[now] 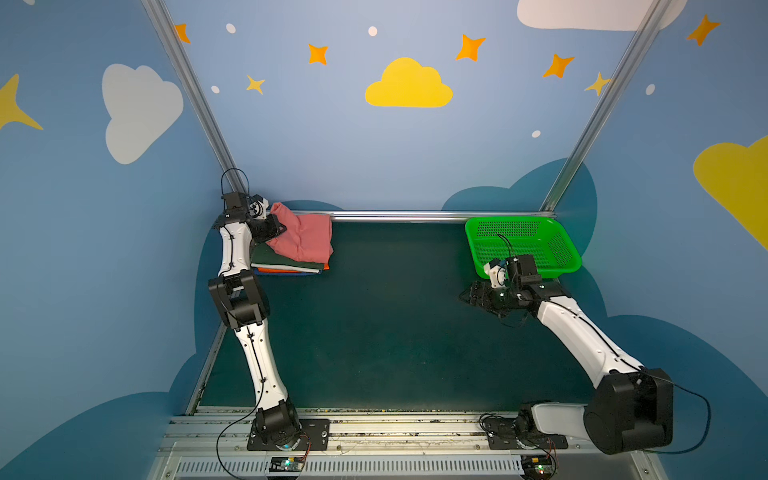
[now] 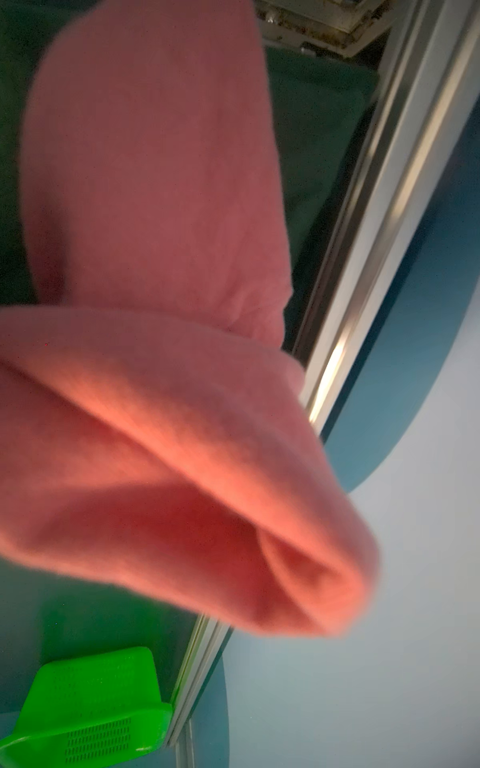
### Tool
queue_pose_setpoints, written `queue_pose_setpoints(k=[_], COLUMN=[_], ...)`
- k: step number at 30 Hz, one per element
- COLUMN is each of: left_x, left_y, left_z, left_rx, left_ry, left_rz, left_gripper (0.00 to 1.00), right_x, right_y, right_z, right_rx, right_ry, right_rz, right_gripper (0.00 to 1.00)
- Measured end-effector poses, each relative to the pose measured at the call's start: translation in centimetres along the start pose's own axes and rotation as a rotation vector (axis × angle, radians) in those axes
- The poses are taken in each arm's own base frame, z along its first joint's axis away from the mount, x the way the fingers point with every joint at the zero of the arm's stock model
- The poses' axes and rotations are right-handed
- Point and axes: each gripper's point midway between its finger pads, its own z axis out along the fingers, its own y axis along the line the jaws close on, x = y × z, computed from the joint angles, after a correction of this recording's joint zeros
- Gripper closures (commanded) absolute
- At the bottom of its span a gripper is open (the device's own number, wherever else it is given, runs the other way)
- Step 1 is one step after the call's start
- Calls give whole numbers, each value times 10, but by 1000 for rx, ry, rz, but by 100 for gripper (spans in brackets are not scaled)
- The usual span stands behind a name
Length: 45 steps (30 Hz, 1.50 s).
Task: Fold and stack the t-shirts
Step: 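Lower the pink shirt onto the stack with the left gripper and open it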
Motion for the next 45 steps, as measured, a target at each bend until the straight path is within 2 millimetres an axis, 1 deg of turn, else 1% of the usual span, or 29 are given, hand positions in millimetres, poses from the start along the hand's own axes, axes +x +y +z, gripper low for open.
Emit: queue_pose_setpoints(k=[2, 4, 5, 6, 7, 8, 9, 11, 15, 17, 20, 22, 25, 27, 30, 32, 33, 34, 35, 37, 39, 41, 43, 45], left_x=[-2, -7, -10, -13, -14, -15, -17, -19, -24, -30, -44, -51, -59, -66, -78, -87, -90, -93, -95, -95, -91, -83, -73, -63], left_y=[5, 8, 9, 10, 12, 14, 15, 21, 37, 47, 61, 70, 76, 73, 58, 42, 34, 22, 11, -11, -32, -51, -59, -65], left_z=[-1, -3, -3, -4, -5, -5, -5, -6, -11, -17, -32, -45, -70, -89, -121, -142, -148, -154, -156, -150, -134, -108, -81, -50], left_rx=[-9, -19, -26, -33, -43, -52, -63, -96, -196, -263, -382, -464, -566, -608, -646, -656, -649, -631, -609, -537, -447, -349, -280, -216], left_ry=[-8, -27, -38, -47, -53, -59, -64, -74, -100, -125, -181, -219, -266, -305, -368, -415, -430, -447, -456, -449, -419, -365, -309, -255], left_rz=[-7, -5, -4, -6, -2, -3, -6, -14, -36, -50, -70, -91, -125, -138, -144, -137, -134, -127, -119, -101, -83, -67, -64, -58], left_gripper=[77, 74, 64, 59, 58, 53, 45, 42, 32, 31, 27, 27, 27, 27, 27, 27, 29, 32, 34, 40, 48, 55, 60, 61], right_x=[3, 5, 5, 6, 6, 6, 7, 7, 8, 9, 10, 10, 12, 12, 11, 11, 11, 11, 12, 14, 15, 15, 15, 15], right_y=[-2, -4, -5, -6, -6, -6, -6, -6, -5, -4, -2, -1, 1, 2, 5, 6, 7, 7, 7, 7, 9, 10, 12, 13], right_z=[-1, -1, -1, -1, -1, -1, 0, 0, 0, 1, 1, 2, 2, 3, 6, 10, 13, 16, 20, 25, 29, 31, 32, 32], right_rx=[8, 17, 22, 25, 27, 27, 28, 28, 29, 28, 25, 24, 21, 18, 9, 3, 2, 0, -1, -4, -10, -15, -21, -23], right_ry=[2, 6, 7, 9, 11, 11, 13, 14, 16, 17, 21, 22, 26, 26, 27, 34, 38, 45, 53, 69, 77, 80, 80, 80], right_rz=[7, 15, 18, 21, 23, 24, 24, 23, 20, 19, 14, 11, 5, 0, -3, -4, -6, -5, -5, -5, -6, -11, -16, -18], right_gripper=[16, 16, 16, 16, 16, 16, 16, 16, 16, 16, 16, 16, 16, 16, 16, 16, 16, 16, 16, 16, 16, 16, 16, 16])
